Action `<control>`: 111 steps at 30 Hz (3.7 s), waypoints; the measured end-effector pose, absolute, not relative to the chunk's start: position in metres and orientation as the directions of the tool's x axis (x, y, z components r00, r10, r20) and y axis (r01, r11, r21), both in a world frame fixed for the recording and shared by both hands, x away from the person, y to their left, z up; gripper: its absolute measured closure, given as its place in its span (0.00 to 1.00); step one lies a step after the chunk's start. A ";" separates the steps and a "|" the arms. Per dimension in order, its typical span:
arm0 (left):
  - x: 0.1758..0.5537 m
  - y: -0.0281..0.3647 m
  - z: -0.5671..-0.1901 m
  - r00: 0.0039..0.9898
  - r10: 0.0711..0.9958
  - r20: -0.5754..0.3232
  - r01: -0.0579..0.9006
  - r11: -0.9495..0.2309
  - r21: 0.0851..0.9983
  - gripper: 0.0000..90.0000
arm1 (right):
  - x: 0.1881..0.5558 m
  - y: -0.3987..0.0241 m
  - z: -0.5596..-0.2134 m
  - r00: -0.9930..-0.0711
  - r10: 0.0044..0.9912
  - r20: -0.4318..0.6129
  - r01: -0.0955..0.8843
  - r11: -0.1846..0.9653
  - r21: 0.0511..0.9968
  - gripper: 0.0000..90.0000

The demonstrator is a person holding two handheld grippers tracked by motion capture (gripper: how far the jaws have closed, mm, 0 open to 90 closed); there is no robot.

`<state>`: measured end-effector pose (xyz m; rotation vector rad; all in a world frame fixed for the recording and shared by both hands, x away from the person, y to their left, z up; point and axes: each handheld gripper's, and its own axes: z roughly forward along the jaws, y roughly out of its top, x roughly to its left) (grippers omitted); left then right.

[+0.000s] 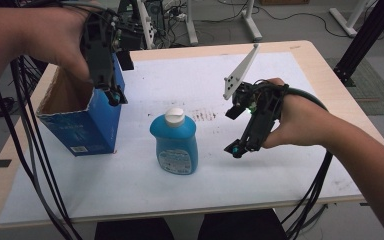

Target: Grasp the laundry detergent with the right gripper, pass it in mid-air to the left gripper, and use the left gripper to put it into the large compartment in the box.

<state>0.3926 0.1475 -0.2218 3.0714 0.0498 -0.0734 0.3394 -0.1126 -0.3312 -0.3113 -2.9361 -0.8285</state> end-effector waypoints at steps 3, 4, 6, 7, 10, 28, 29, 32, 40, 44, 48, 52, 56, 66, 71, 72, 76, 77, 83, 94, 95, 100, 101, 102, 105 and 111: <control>0.392 0.149 -0.222 0.998 0.038 -0.055 0.042 -0.997 0.067 0.02 | 0.335 -0.111 -0.336 -0.976 0.174 0.130 0.216 0.812 0.542 0.02; 0.393 0.149 -0.222 0.998 0.035 -0.052 0.038 -0.997 0.065 0.02 | 0.334 -0.109 -0.339 -0.976 0.174 0.131 0.218 0.806 0.550 0.02; 0.393 0.149 -0.222 0.998 0.032 -0.053 0.035 -0.997 0.065 0.02 | 0.331 -0.106 -0.343 -0.977 0.172 0.126 0.214 0.793 0.571 0.02; 0.393 0.148 -0.222 0.998 0.034 -0.051 0.037 -0.997 0.069 0.02 | 0.330 -0.104 -0.346 -0.976 0.174 0.129 0.217 0.785 0.580 0.02; 0.392 0.148 -0.222 0.998 0.029 -0.051 0.032 -0.997 0.069 0.02 | 0.327 -0.099 -0.354 -0.973 0.179 0.146 0.231 0.760 0.607 0.02; 0.384 0.147 -0.223 0.998 0.016 -0.056 0.020 -0.997 0.074 0.02 | 0.319 -0.070 -0.390 -0.967 0.194 0.167 0.254 0.645 0.721 0.02; 0.384 0.147 -0.222 0.998 0.016 -0.055 0.020 -0.997 0.074 0.02 | 0.319 -0.068 -0.391 -0.967 0.196 0.164 0.253 0.638 0.727 0.02; 0.384 0.147 -0.222 0.999 0.017 -0.052 0.021 -0.997 0.078 0.02 | 0.319 -0.066 -0.393 -0.965 0.203 0.167 0.258 0.616 0.744 0.02; 0.383 0.146 -0.222 0.998 0.015 -0.053 0.019 -0.996 0.082 0.02 | 0.320 -0.059 -0.397 -0.960 0.218 0.174 0.268 0.550 0.791 0.02; 0.383 0.146 -0.222 0.998 0.020 -0.051 0.024 -0.996 0.083 0.02 | 0.319 -0.054 -0.400 -0.962 0.219 0.165 0.261 0.538 0.802 0.02; 0.383 0.147 -0.222 0.999 0.021 -0.050 0.025 -0.996 0.081 0.02 | 0.318 -0.052 -0.402 -0.962 0.224 0.158 0.256 0.522 0.814 0.04; 0.384 0.147 -0.222 0.998 0.021 -0.051 0.025 -0.996 0.081 0.02 | 0.316 -0.052 -0.403 -0.963 0.223 0.148 0.244 0.508 0.826 0.06; 0.384 0.147 -0.222 0.998 0.023 -0.052 0.027 -0.997 0.077 0.02 | 0.316 -0.052 -0.404 -0.963 0.229 0.144 0.242 0.495 0.834 0.12; 0.385 0.147 -0.223 0.998 0.024 -0.054 0.029 -0.997 0.076 0.02 | 0.315 -0.050 -0.405 -0.966 0.227 0.121 0.221 0.488 0.845 0.19; 0.385 0.146 -0.224 0.998 0.026 -0.052 0.030 -0.996 0.078 0.02 | 0.314 -0.050 -0.407 -0.965 0.239 0.110 0.217 0.487 0.846 0.24; 0.385 0.145 -0.223 0.998 0.025 -0.052 0.029 -0.997 0.077 0.02 | 0.314 -0.051 -0.407 -0.964 0.240 0.112 0.218 0.484 0.847 0.26; 0.385 0.144 -0.224 0.998 0.021 -0.057 0.025 -0.997 0.075 0.02 | 0.313 -0.051 -0.408 -0.964 0.244 0.106 0.213 0.471 0.856 0.28; 0.385 0.144 -0.225 0.998 0.023 -0.056 0.027 -0.997 0.073 0.02 | 0.313 -0.051 -0.408 -0.965 0.242 0.104 0.211 0.470 0.857 0.28; 0.385 0.144 -0.225 0.998 0.021 -0.057 0.025 -0.997 0.073 0.02 | 0.312 -0.051 -0.408 -0.965 0.246 0.092 0.201 0.464 0.863 0.32; 0.385 0.144 -0.225 0.998 0.023 -0.058 0.027 -0.997 0.073 0.02 | 0.311 -0.053 -0.407 -0.966 0.244 0.082 0.187 0.443 0.877 0.40; 0.385 0.144 -0.226 0.998 0.025 -0.058 0.030 -0.997 0.073 0.02 | 0.311 -0.053 -0.407 -0.966 0.243 0.084 0.188 0.443 0.876 0.41; 0.384 0.145 -0.226 0.998 0.023 -0.058 0.028 -0.997 0.075 0.02 | 0.309 -0.051 -0.409 -0.967 0.243 0.075 0.179 0.442 0.879 0.45; 0.384 0.145 -0.227 0.998 0.023 -0.059 0.027 -0.997 0.076 0.02 | 0.309 -0.051 -0.409 -0.968 0.242 0.072 0.176 0.441 0.880 0.46; 0.384 0.146 -0.227 0.998 0.025 -0.060 0.030 -0.997 0.077 0.02 | 0.309 -0.051 -0.409 -0.968 0.242 0.070 0.174 0.443 0.880 0.47; 0.384 0.146 -0.228 0.998 0.022 -0.060 0.027 -0.997 0.078 0.02 | 0.309 -0.051 -0.409 -0.969 0.240 0.053 0.158 0.445 0.881 0.48; 0.384 0.146 -0.229 0.998 0.023 -0.064 0.028 -0.997 0.079 0.02 | 0.307 -0.052 -0.408 -0.974 0.225 0.017 0.121 0.456 0.882 0.52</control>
